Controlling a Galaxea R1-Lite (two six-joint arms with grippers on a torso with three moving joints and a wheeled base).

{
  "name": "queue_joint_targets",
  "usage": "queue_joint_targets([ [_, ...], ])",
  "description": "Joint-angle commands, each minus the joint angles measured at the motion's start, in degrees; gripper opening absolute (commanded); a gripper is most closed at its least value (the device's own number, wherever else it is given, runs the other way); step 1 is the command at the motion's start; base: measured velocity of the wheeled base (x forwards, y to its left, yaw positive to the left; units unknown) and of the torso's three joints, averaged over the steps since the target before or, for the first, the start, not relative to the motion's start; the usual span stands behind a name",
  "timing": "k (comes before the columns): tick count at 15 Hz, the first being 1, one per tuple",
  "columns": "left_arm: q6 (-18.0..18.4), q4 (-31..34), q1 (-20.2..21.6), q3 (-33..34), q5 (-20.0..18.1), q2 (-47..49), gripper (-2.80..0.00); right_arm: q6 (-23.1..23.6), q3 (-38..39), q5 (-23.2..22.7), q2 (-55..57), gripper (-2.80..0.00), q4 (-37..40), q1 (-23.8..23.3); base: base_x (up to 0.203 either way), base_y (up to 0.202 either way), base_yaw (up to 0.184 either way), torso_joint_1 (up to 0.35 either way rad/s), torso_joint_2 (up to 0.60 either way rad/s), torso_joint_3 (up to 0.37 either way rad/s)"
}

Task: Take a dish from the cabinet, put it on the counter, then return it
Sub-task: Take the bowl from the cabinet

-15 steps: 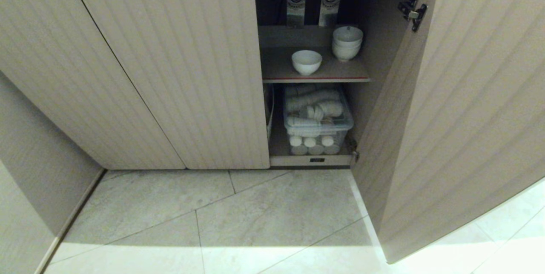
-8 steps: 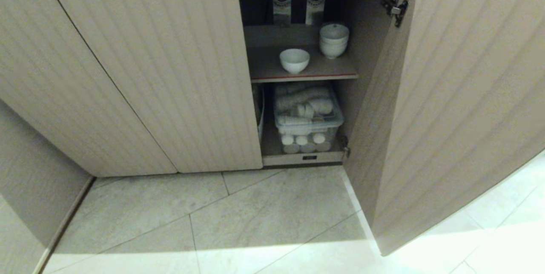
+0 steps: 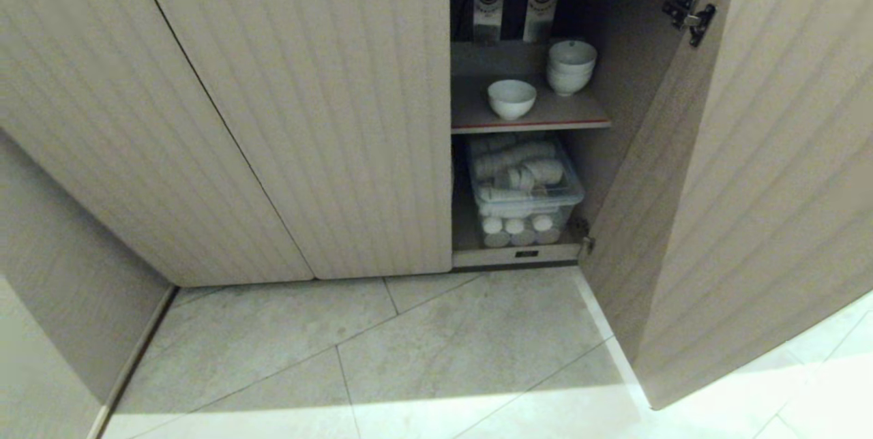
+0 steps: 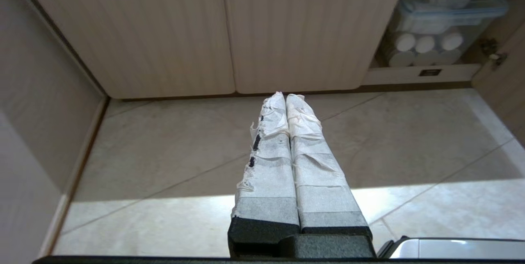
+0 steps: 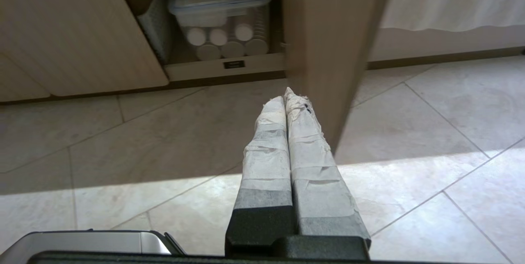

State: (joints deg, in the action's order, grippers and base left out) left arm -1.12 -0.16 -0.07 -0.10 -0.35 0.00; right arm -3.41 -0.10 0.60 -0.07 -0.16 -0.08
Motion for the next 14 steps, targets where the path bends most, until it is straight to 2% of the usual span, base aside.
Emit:
queue_joint_targets([
  [1, -0.02, -0.02, 0.06, 0.01, 0.02, 0.0, -2.8, -0.01, 0.01, 0.02, 0.07, -2.8, -0.02, -0.01, 0.0, 0.195, -0.001, -0.001, 0.01, -0.001],
  [7, -0.02, -0.02, -0.01, 0.01, 0.0, 0.0, -2.8, -0.01, 0.01, 0.02, 0.07, -2.8, -0.02, -0.01, 0.0, 0.185, -0.001, 0.003, 0.0, 0.002],
  [14, 0.07, -0.02, -0.01, 0.01, 0.0, 0.0, -2.8, -0.23, 0.01, 0.11, 0.07, -2.8, 0.03, -0.01, 0.0, 0.012, 0.0, 0.0, 0.0, 0.001],
])
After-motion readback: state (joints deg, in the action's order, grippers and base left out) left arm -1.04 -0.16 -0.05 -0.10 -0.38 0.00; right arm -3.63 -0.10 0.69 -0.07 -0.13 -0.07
